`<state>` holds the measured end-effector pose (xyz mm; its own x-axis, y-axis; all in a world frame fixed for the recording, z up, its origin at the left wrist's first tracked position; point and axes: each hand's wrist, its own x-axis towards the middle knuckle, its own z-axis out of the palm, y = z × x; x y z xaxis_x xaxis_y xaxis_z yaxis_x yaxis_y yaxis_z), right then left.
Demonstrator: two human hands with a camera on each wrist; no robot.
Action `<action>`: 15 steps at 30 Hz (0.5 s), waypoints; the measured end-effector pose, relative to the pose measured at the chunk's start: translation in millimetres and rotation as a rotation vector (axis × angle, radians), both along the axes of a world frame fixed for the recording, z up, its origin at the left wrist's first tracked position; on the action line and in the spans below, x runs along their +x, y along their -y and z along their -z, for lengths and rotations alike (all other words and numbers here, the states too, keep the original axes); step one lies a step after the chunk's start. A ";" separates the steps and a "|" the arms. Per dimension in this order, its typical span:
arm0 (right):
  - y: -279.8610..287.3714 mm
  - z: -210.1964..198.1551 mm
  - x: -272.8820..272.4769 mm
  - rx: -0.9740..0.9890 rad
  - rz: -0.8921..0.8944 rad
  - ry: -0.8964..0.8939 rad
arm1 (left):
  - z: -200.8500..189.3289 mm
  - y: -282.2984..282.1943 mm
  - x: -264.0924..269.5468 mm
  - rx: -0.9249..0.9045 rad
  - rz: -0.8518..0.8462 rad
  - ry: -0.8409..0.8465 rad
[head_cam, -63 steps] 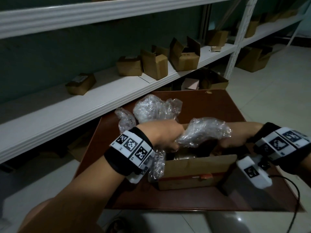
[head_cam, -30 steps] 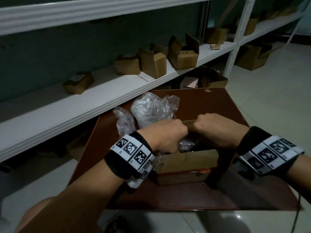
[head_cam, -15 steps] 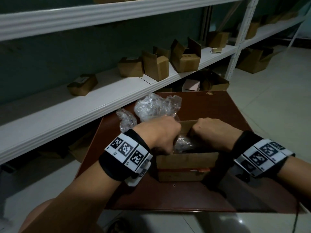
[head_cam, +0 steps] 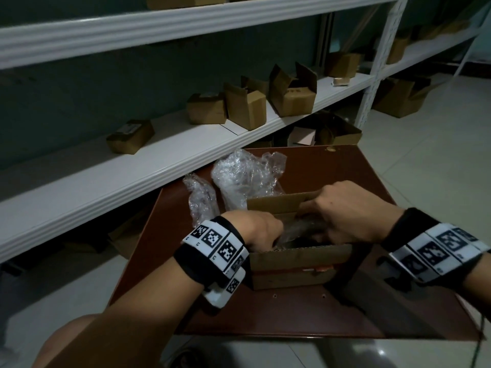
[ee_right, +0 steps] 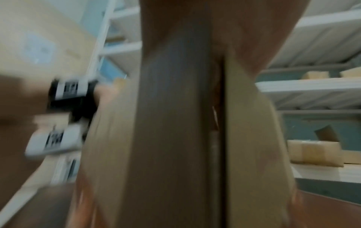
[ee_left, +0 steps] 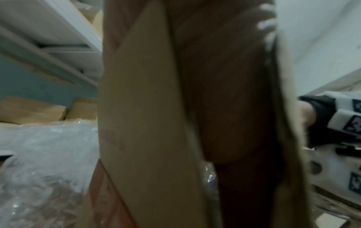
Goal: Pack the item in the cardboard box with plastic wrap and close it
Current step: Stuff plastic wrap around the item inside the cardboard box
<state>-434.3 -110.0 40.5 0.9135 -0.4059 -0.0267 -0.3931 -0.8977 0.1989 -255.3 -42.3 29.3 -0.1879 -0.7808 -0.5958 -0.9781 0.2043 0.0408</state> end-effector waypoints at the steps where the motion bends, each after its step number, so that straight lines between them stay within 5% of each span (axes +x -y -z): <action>1: 0.8 -2.6 -2.3 0.013 -0.007 0.002 | -1.2 0.1 0.1 -0.007 -0.002 -0.002; 8: 12.1 9.9 0.3 0.064 -0.044 -0.021 | -8.1 -1.6 -8.4 -0.448 0.243 -0.101; 15: 15.5 20.7 4.2 0.007 -0.059 -0.005 | 2.2 2.3 -19.8 -0.412 0.265 0.040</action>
<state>-430.0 -125.5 19.8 0.9357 -0.3512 -0.0341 -0.3385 -0.9206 0.1946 -275.1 -44.6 27.2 -0.3958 -0.8813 -0.2582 -0.8892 0.4380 -0.1320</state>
